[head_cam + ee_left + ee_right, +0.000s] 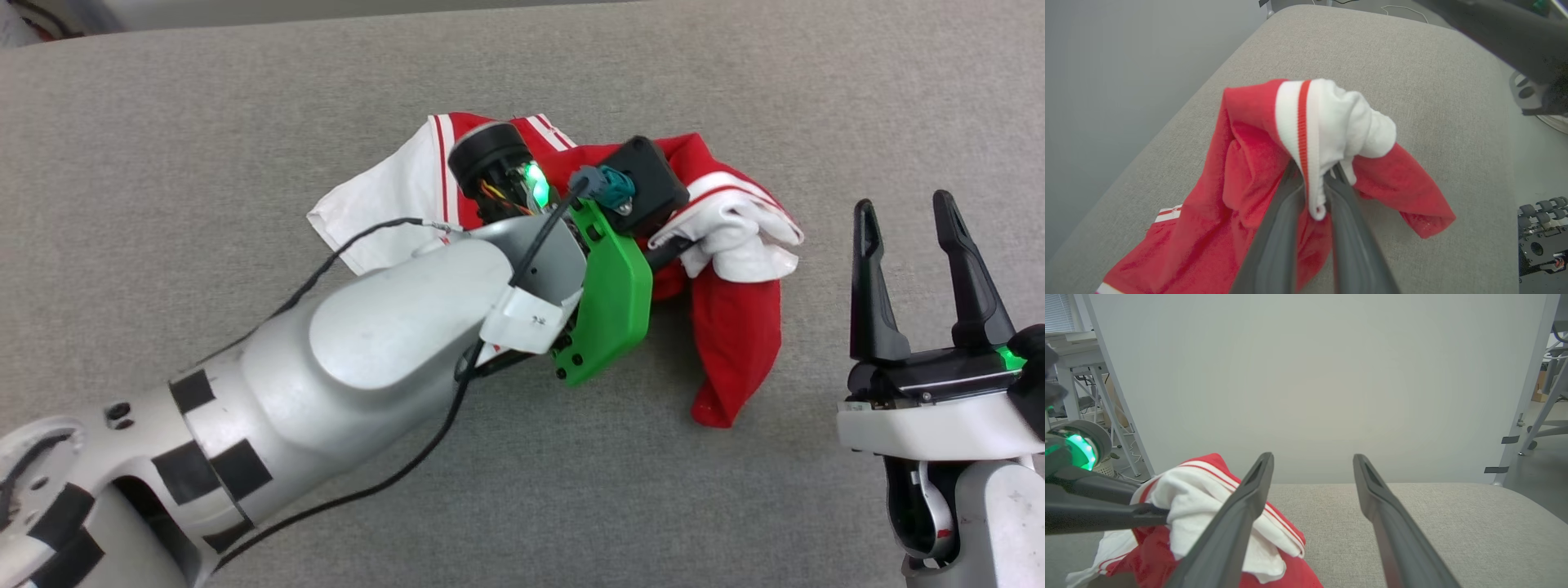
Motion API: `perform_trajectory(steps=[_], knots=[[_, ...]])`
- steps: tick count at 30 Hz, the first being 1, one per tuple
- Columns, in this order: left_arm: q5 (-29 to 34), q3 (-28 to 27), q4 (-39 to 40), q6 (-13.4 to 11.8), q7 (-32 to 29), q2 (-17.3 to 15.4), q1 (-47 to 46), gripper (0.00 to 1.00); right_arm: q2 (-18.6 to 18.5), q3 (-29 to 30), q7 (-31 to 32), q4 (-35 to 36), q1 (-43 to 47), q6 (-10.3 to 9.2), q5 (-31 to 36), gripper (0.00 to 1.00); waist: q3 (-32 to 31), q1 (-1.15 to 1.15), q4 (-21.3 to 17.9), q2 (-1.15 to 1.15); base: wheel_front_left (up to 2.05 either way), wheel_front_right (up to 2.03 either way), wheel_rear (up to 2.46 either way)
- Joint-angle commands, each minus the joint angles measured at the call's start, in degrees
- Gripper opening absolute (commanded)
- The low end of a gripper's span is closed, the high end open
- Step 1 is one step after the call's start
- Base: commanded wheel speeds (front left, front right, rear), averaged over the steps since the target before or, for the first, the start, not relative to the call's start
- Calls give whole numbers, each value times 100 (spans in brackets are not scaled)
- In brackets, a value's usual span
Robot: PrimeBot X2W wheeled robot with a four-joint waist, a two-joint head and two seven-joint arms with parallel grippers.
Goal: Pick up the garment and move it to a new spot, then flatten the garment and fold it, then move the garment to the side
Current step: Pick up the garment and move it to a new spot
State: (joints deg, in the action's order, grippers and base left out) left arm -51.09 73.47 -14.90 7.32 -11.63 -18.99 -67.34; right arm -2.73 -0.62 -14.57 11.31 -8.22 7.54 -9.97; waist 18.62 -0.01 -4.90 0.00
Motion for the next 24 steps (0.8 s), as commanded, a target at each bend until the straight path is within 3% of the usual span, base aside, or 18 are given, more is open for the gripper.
perform_trajectory(steps=[1, 7, 14, 15, 16, 24], knots=[[131, -13, -120, 16, 33, 114, 193, 0, -15, 33, -43, 45, -87, -5, -78, 100, 246, 1, -324, 0, 0, 0, 0], [478, -13, -551, 16, -117, 572, 877, 0, -15, 83, -43, 55, -121, -5, -137, 100, 434, 1, -483, 0, 0, 0, 0], [822, -12, -806, 16, -309, 776, 1646, 0, -15, 2, -43, -44, -55, -5, -118, 100, 292, 1, -458, 0, 0, 0, 0], [861, -12, -838, 16, -203, 814, 1697, 38, -15, 0, -43, -61, -26, -5, -102, 100, 222, 1, -420, 0, 0, 0, 0], [892, -12, -848, 16, -67, 848, 1713, 100, -15, -1, -43, -73, 3, -5, -90, 100, 172, 1, -388, 0, 0, 0, 0], [1166, -15, -1177, 16, 1875, 1093, 1509, 100, -15, 119, -43, -152, 274, -5, -2, 100, -383, 1, 103, 0, 0, 0, 0]])
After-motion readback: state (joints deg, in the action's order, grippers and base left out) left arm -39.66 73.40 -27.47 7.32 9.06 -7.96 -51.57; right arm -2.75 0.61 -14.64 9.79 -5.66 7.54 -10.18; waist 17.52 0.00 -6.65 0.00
